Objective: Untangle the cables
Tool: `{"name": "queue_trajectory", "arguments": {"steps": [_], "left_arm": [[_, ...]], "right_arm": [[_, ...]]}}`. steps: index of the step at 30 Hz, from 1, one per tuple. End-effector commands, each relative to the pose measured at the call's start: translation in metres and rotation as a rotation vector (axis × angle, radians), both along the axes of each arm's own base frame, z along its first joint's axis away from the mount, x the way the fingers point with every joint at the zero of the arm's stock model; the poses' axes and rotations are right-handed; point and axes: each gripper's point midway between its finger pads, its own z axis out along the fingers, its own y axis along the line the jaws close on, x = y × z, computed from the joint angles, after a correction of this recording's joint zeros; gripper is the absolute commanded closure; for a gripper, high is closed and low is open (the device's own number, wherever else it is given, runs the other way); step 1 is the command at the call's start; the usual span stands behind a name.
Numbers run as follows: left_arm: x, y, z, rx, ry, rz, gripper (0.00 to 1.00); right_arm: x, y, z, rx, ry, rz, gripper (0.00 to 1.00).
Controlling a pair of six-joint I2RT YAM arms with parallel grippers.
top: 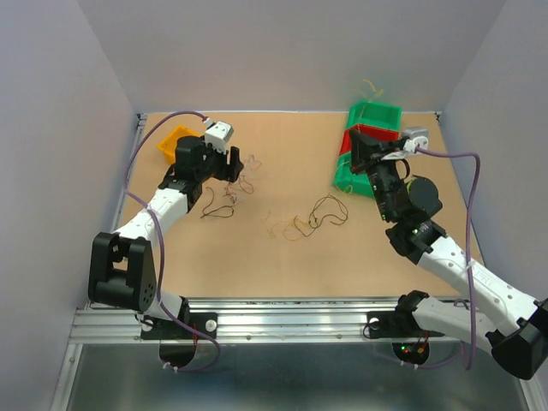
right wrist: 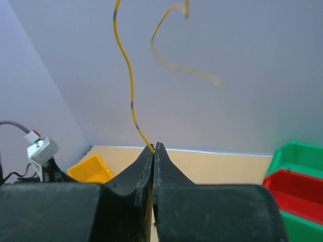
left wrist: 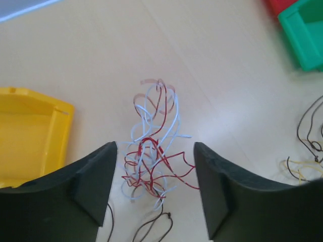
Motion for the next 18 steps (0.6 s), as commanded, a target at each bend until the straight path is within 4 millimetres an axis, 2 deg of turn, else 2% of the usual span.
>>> {"name": "queue_trajectory", "arguments": {"steps": [1,3,4,5,7,9,10,11,14,18], "left_arm": [[-0.003,-0.025,0.035,-0.039,-0.099,-0.158,0.20],[-0.008,-0.028,0.038,-0.045,-0.112,-0.181,0.09],[-0.016,-0.033,0.040,-0.051,-0.123,-0.218,0.06],[-0.020,-0.037,0.043,-0.052,-0.135,-0.241,0.01],[-0.034,-0.051,0.041,-0.051,-0.148,-0.314,0.01],[-0.050,-0.066,0.046,-0.056,-0.184,-0.398,0.01],[-0.057,-0.074,0.045,-0.049,-0.194,-0.431,0.01],[-0.071,-0.088,0.040,-0.045,-0.196,-0.483,0.01],[-0.087,-0.113,0.029,-0.017,-0.228,-0.563,0.01],[-0.091,-0.130,0.022,-0.039,-0.211,-0.618,0.01]], "right_arm": [[-0.011,0.022,0.062,0.019,-0.067,0.139,0.99],[-0.006,0.032,0.068,0.009,-0.055,0.164,1.00],[-0.008,0.032,0.084,0.030,-0.074,0.172,0.99],[-0.006,0.033,0.088,0.034,-0.074,0.170,0.99],[0.002,0.039,0.091,0.039,-0.058,0.173,1.00],[0.001,0.044,0.104,0.043,-0.062,0.203,0.99],[0.005,0.050,0.103,0.040,-0.050,0.216,1.00],[0.004,0.054,0.106,0.056,-0.045,0.239,1.00],[0.004,0.061,0.120,0.115,-0.039,0.280,0.99],[-0.001,0.059,0.141,0.176,-0.062,0.306,0.99]]}}
